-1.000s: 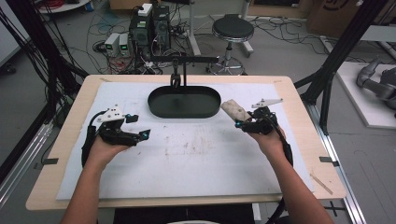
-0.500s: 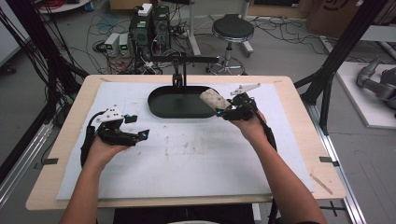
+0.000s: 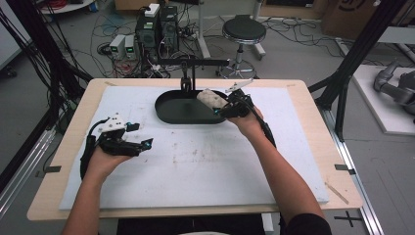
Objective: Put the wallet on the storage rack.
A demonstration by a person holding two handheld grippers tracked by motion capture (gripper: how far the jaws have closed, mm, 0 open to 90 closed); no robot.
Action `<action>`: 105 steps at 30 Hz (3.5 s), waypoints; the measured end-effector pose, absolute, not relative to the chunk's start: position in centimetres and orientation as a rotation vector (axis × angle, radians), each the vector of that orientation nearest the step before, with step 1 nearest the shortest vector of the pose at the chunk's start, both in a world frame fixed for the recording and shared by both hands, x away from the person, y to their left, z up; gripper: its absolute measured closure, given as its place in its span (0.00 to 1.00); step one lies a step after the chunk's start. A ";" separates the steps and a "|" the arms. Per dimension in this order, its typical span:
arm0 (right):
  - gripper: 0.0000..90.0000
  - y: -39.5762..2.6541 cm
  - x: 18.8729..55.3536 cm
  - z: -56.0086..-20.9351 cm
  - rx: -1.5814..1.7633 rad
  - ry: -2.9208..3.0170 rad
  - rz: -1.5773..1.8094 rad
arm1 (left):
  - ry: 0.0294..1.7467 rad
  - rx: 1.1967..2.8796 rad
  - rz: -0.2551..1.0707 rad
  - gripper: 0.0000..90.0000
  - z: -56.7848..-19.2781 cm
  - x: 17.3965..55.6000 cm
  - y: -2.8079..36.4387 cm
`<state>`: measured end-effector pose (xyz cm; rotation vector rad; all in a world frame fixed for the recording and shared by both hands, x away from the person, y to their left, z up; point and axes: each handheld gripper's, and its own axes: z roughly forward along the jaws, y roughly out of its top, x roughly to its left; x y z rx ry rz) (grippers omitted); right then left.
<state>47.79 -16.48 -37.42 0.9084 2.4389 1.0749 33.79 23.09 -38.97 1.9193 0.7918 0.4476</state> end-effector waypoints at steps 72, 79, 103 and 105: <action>0.24 -20.3 44.8 -36.4 0.998 2.386 1.074 | 0.793 1.899 0.415 0.21 -39.3 34.9 22.1; 0.24 -23.2 42.7 -36.4 1.001 2.351 1.134 | 0.798 1.899 0.416 0.21 -39.5 35.0 22.0; 0.24 -29.3 37.4 -40.0 1.089 2.216 1.262 | 0.798 1.905 0.395 0.21 -40.8 35.0 21.0; 0.23 -29.5 37.1 -40.5 1.095 2.206 1.269 | 0.799 1.906 0.393 0.21 -41.0 34.9 20.9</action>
